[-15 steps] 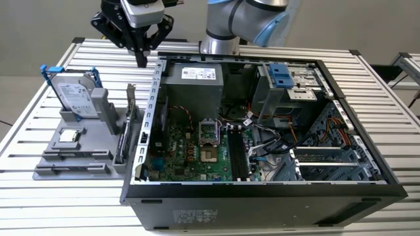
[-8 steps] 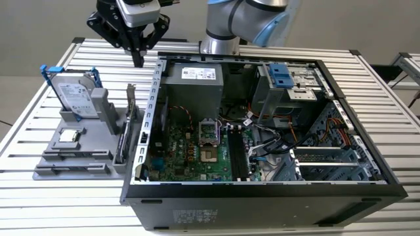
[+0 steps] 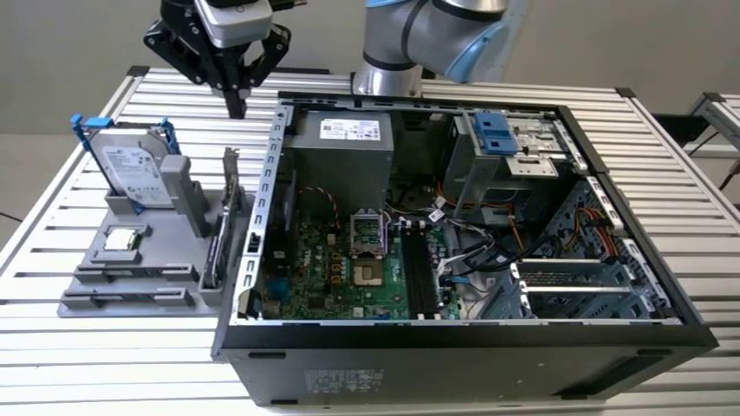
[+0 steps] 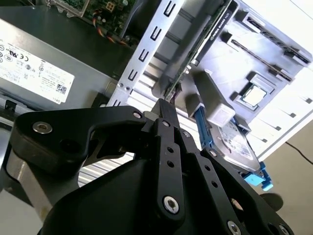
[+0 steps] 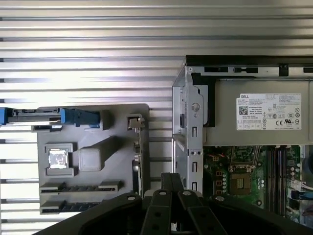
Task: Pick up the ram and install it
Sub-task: 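Reach for the ram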
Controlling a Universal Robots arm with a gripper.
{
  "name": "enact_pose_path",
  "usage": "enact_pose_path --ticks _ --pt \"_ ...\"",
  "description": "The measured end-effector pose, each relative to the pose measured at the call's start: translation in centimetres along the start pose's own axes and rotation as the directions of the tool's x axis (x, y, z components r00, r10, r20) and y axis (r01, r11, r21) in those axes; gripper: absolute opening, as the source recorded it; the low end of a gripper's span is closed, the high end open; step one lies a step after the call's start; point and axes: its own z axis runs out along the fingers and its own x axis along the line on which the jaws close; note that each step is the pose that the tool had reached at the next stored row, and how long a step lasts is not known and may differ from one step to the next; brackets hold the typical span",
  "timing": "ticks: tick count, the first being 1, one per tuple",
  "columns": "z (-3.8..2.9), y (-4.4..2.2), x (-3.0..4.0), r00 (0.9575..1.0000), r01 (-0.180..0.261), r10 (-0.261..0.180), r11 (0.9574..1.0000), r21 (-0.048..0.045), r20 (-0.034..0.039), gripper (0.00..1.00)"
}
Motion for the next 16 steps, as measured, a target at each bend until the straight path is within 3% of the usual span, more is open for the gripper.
enact_pose_path --ticks 16 --pt "-0.02 -0.04 1.53 0.9998 0.017 -0.017 0.9998 -0.0003 -0.0009 0.0"
